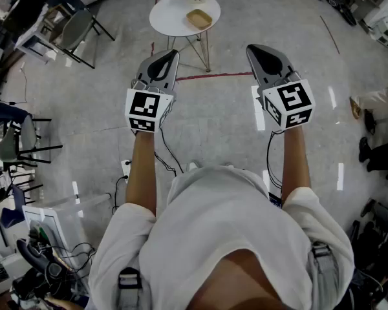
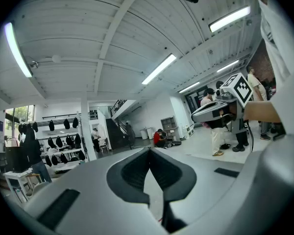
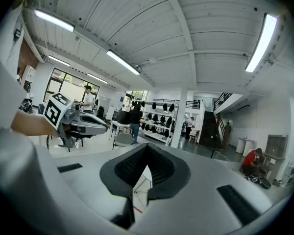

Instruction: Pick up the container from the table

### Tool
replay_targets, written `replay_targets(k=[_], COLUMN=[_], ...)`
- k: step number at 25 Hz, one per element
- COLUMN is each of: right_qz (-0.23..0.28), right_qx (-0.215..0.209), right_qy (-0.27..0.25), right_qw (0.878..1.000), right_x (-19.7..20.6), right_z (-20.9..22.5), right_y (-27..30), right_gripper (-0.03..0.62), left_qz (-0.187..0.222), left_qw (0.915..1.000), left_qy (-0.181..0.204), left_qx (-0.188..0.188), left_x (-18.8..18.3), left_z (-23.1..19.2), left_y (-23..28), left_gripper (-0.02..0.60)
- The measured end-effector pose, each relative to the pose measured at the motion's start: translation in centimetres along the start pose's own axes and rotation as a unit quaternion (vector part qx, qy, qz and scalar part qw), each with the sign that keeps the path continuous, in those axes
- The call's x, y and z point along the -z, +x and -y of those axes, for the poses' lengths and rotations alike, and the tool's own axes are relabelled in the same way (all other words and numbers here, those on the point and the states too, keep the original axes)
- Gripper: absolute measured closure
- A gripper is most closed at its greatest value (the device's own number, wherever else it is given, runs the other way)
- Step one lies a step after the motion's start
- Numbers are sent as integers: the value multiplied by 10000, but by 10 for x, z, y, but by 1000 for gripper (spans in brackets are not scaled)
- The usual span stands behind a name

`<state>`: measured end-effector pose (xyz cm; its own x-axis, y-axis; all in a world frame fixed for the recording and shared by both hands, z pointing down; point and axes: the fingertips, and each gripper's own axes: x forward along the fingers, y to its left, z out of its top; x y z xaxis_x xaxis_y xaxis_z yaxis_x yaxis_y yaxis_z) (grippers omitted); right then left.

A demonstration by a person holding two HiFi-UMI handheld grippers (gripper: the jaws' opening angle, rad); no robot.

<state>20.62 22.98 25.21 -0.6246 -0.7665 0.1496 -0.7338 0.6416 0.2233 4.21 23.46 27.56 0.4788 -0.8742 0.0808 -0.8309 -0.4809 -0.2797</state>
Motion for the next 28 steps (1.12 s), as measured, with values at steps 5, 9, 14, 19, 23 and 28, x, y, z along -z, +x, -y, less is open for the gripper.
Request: replay_targets(k=[5, 9, 14, 19, 23, 28], right_qz=[146, 80, 5, -29, -32, 7], right_qx=[-23, -109, -308, -475, -462, -207], right_qy=[153, -41, -163, -3, 170, 152], right_qw=[9998, 9999, 9994, 9989, 9988, 9997], right_x=[7, 19, 36, 52, 62, 59], right_z=[19, 36, 59, 75, 91, 110], right_y=[-12, -21, -29, -13, 24, 101], right_gripper=[580, 580, 582, 582, 582, 582], left_qz=[61, 29, -70, -156, -168, -115], left_qw=[9999, 9997, 9993, 9988, 9989, 9994], left_qy=[-110, -135, -191, -276, -282, -228], left_qx=[-119, -209, -329, -385, -347, -226], left_x=[-4, -4, 0, 9, 24, 49], left_z=[11, 26, 46, 44, 19, -48], left_y=[9, 22, 37, 54, 85, 141], left_gripper=[568, 568, 568, 568, 568, 568])
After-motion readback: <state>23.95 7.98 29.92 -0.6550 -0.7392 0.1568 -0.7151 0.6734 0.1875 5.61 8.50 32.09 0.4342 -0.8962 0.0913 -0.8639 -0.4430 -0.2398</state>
